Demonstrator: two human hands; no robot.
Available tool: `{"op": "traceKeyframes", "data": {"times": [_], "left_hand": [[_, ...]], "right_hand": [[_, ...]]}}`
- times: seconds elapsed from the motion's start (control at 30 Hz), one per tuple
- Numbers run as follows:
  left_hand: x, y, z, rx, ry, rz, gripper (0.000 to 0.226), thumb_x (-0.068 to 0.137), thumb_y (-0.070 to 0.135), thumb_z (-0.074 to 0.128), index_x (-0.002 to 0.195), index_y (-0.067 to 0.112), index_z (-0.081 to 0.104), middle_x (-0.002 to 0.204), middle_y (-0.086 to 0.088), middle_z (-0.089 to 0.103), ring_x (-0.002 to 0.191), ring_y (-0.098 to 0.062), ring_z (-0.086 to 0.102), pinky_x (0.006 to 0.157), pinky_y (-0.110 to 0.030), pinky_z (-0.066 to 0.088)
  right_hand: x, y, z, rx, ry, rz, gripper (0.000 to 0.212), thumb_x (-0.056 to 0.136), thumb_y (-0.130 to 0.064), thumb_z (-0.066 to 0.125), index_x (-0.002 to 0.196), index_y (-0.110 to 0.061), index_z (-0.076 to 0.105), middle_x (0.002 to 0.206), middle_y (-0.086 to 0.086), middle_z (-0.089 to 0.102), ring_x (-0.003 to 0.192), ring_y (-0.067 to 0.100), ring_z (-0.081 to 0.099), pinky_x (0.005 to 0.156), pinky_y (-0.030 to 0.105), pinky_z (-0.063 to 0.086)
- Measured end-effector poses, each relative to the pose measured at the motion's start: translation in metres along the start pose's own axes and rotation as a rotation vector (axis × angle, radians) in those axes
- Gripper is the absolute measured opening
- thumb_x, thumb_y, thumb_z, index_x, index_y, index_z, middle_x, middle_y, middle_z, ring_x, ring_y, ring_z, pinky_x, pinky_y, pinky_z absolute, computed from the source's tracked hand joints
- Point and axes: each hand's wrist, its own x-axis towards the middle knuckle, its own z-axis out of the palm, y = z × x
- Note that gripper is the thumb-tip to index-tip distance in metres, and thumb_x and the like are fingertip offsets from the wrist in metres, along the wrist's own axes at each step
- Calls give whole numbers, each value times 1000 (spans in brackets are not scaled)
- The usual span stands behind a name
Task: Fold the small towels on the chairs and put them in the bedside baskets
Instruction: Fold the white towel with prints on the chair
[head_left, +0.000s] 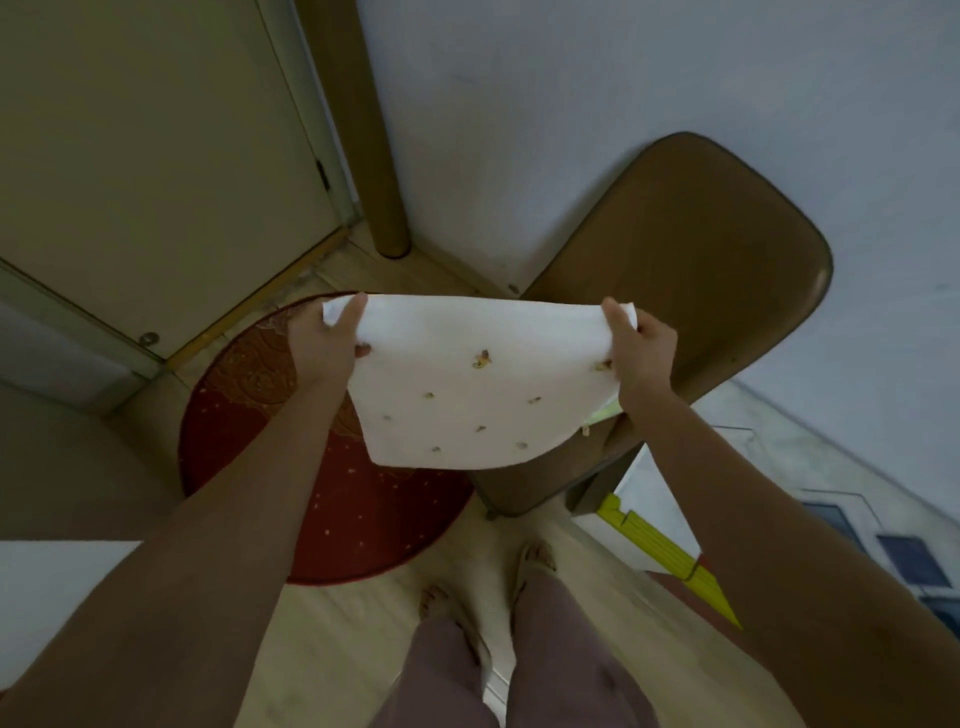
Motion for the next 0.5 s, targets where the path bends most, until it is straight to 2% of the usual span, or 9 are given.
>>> {"op": "traceKeyframes", "data": {"times": [0.07,0.13,0.23,0.33,0.4,0.5], "left_hand": [[-3,-5,18,-30,8,-41,17,89,25,68,95,10,61,83,1,60,73,-8,59,47,-15,52],[-4,-14,33,-61,16,-96,18,87,24,71,96,10,63,90,-4,63,81,-13,62,51,-18,54],[4,-25,54,-92,7,-145,22,88,24,69,101,7,66,101,-9,64,94,-21,63,60,-25,57],[19,-27,76,-59,-34,-150,30,98,23,56,116,0,61,108,-11,60,100,-23,59,65,-25,56],[32,-22,93,-41,-34,-152,32,100,24,50,118,-1,58,111,-11,56,101,-22,57,64,-24,54],[49,-5,118,8,5,-110,21,102,25,46,110,8,56,104,-6,54,89,-15,55,60,-22,54]], "right_hand": [[8,10,-1,-22,18,40,28,93,-39,59,81,-15,62,83,0,60,77,11,54,67,27,43],[21,18,-2,-30,18,88,33,96,-40,54,87,-9,60,88,5,57,77,12,51,68,29,41],[52,23,-3,-18,-30,149,29,101,-41,43,86,-18,54,94,7,52,83,16,50,74,33,40],[86,17,1,17,-56,192,32,103,-41,36,108,-16,55,104,7,55,98,23,54,81,38,43],[110,9,7,14,-43,199,34,104,-41,34,118,-16,52,111,6,55,103,24,54,86,40,43],[145,-8,17,31,-48,167,28,104,-39,33,117,-21,49,109,1,53,99,19,51,85,36,43]]}}
